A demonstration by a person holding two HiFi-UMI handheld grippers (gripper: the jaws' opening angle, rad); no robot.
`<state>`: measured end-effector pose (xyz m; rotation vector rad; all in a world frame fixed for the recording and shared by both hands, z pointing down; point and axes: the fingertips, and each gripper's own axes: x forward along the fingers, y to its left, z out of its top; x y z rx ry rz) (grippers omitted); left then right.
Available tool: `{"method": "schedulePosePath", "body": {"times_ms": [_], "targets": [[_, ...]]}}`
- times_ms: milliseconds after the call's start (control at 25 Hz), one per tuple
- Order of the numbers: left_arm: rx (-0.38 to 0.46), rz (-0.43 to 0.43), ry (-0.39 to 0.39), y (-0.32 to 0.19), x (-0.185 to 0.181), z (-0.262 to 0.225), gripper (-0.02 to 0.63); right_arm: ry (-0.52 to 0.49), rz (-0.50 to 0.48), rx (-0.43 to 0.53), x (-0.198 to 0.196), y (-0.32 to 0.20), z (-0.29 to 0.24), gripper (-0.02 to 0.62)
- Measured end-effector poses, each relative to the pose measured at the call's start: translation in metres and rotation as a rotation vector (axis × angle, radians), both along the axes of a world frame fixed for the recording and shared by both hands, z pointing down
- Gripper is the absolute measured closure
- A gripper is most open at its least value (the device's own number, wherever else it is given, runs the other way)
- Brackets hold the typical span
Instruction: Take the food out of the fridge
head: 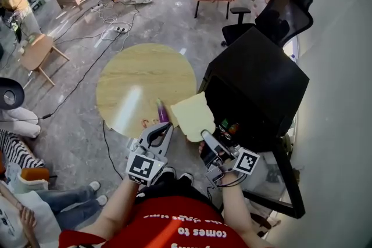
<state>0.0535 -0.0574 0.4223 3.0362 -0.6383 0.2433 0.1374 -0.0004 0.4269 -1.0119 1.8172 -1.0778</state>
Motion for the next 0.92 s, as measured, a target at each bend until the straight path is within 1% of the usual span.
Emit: {"method": "schedulePosePath", "body": {"times_ms": [320, 640, 920], "targets": [[-0.004, -0.015, 0.003, 0.001, -0.006, 0.0, 0.603, -0.005, -0.019, 0.009, -0.007, -0.001, -0.002, 0.499], [-0.016, -0.028, 0.005, 0.002, -0.014, 0.002, 0.603, -0.01, -0.016, 0.008, -0.011, 0.002, -0.001, 0.5], [-0.014, -0.028, 0.003, 0.003, -0.006, 0.002, 0.603, -0.035, -0.006, 0.013, 0.0, 0.004, -0.001, 0.5]]}}
